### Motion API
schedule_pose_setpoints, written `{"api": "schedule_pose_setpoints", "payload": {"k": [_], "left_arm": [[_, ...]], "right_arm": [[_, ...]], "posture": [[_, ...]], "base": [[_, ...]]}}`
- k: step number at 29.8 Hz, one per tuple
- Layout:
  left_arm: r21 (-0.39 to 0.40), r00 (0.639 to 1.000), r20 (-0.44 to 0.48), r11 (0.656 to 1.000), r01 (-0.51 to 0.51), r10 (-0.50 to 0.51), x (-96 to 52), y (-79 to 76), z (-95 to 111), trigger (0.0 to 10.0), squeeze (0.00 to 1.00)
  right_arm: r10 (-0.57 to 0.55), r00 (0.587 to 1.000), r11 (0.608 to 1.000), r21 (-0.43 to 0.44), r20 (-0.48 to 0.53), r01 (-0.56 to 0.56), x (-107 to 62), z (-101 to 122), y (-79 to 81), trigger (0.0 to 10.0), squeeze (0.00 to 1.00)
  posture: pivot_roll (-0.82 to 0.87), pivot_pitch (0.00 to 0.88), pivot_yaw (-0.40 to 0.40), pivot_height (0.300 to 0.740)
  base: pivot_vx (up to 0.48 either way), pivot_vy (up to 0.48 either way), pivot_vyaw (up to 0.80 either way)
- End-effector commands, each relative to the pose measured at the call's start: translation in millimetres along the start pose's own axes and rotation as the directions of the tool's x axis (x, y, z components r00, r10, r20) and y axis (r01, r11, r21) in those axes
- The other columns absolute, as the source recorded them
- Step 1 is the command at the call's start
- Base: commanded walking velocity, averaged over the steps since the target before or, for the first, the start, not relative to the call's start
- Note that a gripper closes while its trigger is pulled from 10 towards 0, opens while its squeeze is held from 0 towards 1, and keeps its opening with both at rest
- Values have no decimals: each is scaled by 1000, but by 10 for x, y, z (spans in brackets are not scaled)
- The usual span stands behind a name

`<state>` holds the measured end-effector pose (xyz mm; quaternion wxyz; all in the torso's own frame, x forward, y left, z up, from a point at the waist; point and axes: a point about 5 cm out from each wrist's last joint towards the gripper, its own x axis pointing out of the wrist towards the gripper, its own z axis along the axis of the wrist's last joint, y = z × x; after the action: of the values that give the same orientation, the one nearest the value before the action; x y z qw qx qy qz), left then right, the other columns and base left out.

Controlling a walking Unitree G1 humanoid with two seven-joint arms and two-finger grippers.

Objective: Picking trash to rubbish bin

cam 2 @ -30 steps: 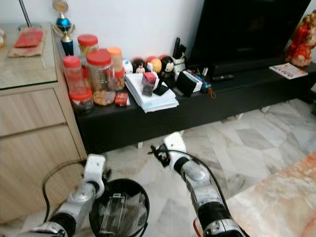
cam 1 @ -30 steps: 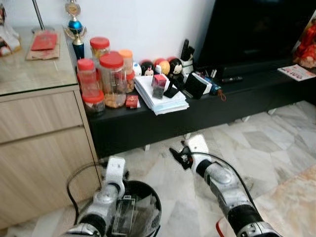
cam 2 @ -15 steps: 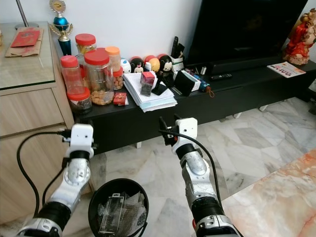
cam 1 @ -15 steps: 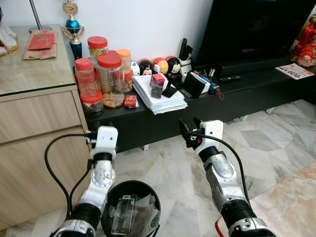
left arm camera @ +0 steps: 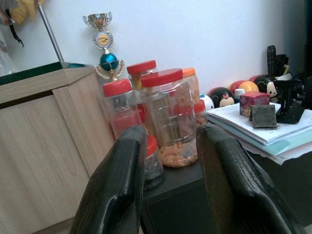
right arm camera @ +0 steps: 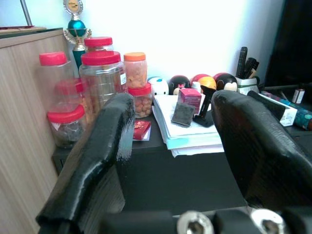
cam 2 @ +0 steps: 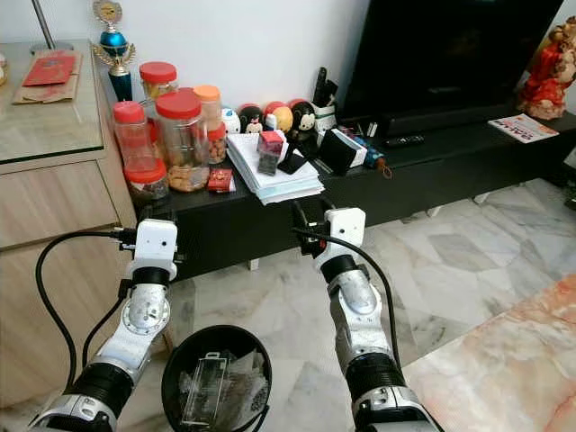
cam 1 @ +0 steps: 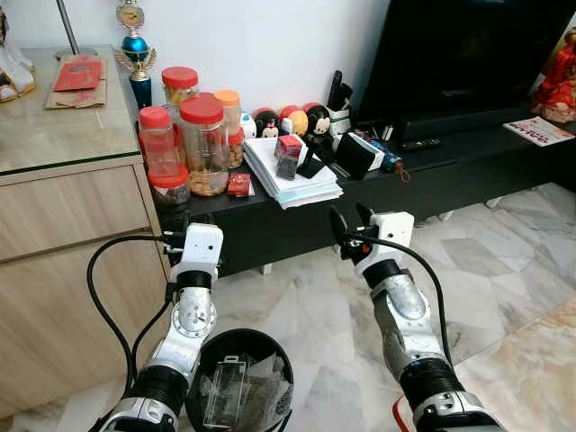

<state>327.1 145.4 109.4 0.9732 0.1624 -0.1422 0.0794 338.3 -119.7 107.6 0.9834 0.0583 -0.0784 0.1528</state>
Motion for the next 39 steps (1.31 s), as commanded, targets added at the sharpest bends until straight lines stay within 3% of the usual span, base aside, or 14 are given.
{"api": "schedule_pose_setpoints", "payload": {"k": [1, 29, 39], "left_arm": [[-6, 1000, 24, 1000, 10, -9, 8, -34, 52, 10000, 0], [12, 994, 44, 995, 102, -103, 55, -3, 107, 10000, 0], [17, 992, 44, 993, 114, -115, 68, 11, 116, 10000, 0]], "right_arm": [[-28, 1000, 1000, 12, 8, 28, 10, 21, -57, 10000, 0], [-100, 995, 991, 90, -9, 100, -64, -121, 2, 10000, 0], [-113, 994, 988, 104, 0, 112, -41, -107, 15, 10000, 0]], "posture": [[203, 0, -122, 740], [230, 0, -12, 740], [230, 0, -1, 740]], "base": [[0, 0, 0], [0, 0, 0], [-264, 0, 0]]}}
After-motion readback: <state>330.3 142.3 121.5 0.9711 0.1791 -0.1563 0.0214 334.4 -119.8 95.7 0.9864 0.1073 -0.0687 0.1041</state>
